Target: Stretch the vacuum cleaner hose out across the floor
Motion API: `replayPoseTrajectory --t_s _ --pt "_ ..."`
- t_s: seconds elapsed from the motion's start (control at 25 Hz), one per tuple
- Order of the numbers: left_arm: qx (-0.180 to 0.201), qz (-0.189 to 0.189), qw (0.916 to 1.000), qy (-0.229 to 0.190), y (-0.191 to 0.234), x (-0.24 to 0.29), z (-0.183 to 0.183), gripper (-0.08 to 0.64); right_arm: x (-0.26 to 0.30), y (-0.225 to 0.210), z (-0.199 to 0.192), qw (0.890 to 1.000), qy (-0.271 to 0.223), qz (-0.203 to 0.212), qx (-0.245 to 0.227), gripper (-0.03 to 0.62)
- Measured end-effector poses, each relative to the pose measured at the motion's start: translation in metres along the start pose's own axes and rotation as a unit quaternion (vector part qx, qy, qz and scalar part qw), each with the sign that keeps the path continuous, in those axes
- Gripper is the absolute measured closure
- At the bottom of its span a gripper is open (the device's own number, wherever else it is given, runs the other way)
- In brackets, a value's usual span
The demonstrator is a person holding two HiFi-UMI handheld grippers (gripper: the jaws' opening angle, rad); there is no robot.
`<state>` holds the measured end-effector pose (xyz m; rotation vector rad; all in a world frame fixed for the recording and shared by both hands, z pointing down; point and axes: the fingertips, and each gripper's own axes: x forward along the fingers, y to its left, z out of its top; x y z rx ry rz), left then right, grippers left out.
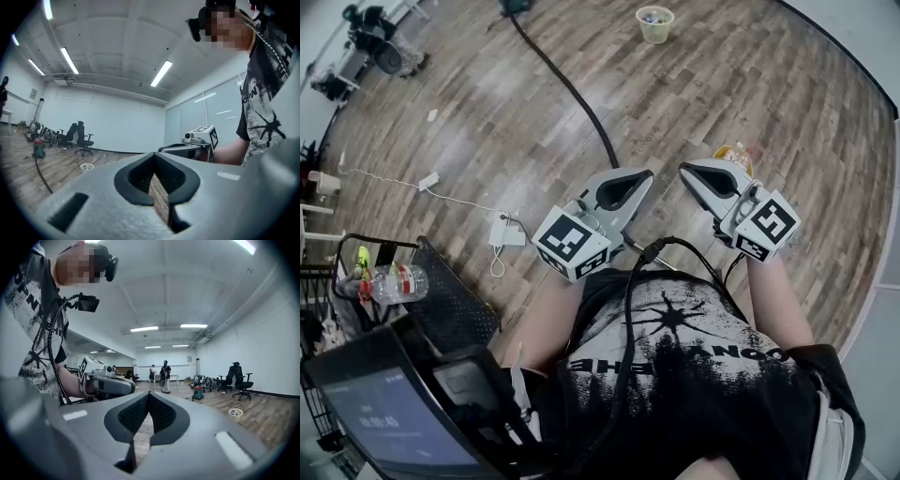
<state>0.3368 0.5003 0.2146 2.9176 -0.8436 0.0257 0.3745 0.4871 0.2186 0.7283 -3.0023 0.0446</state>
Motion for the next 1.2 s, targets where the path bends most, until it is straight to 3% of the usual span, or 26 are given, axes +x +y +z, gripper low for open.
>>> replayPoseTrajectory --t_s 0.16,0.32,0.68,0.88,1.2 --pt "-0.021 -0.013 0.9997 -0.002 -0.008 0.002 -0.002 0.560 -0.002 0.004 -0.007 1.000 0.007 0.000 -0.001 0.584" --pt "-0.015 -0.014 0.9998 0.002 -0.011 0.002 -0.002 0.560 -0.003 0.006 -0.010 1.000 0.022 -0.002 -0.016 0.584" --pt "-0.012 -0.007 0.9998 0.013 -0.013 0.003 -0.010 0.560 -0.007 0.012 -0.005 0.999 0.023 0.003 -0.022 0.584" --pt "-0.044 -0.005 0.9990 -0.003 -0.017 -0.001 -0.007 0.560 -0.012 0.015 -0.011 0.999 0.034 -0.001 -0.033 0.584" --pt "-0.039 0.005 0.9992 0.002 -0.018 -0.008 -0.011 0.560 -0.015 0.023 -0.014 0.999 0.035 0.001 -0.032 0.586"
